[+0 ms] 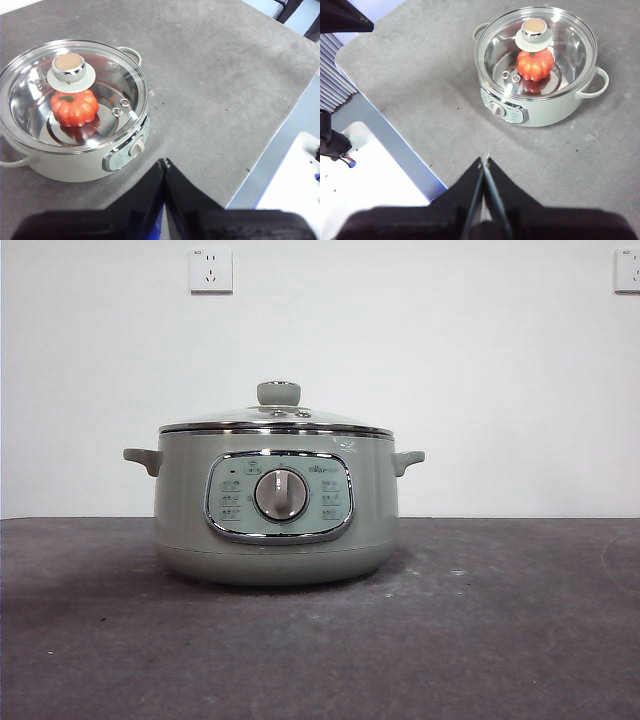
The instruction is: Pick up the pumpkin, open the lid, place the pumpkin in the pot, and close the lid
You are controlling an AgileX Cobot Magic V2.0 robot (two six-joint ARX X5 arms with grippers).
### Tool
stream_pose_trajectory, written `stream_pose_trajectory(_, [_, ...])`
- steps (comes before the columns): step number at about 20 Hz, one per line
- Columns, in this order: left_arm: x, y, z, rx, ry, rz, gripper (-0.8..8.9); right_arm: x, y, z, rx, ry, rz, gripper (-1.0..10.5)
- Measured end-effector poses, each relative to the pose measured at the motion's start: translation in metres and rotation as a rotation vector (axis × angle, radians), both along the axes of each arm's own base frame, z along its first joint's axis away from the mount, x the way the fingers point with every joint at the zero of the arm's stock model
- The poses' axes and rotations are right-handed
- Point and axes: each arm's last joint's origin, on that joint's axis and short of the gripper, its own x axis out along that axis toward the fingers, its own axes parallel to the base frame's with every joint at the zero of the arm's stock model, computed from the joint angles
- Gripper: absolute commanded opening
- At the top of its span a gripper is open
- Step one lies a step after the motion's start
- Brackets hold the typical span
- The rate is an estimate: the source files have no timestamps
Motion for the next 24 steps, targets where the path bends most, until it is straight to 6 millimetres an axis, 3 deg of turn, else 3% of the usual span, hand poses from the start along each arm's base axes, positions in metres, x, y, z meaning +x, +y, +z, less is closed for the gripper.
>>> stream_pose_trajectory(24, [-0.0005,0.0002,-0.0007,0.004,0.008,0.0,-0.03,-0.0001,-0.0001,0.0001,0.019,0.022,-0.025,0.0])
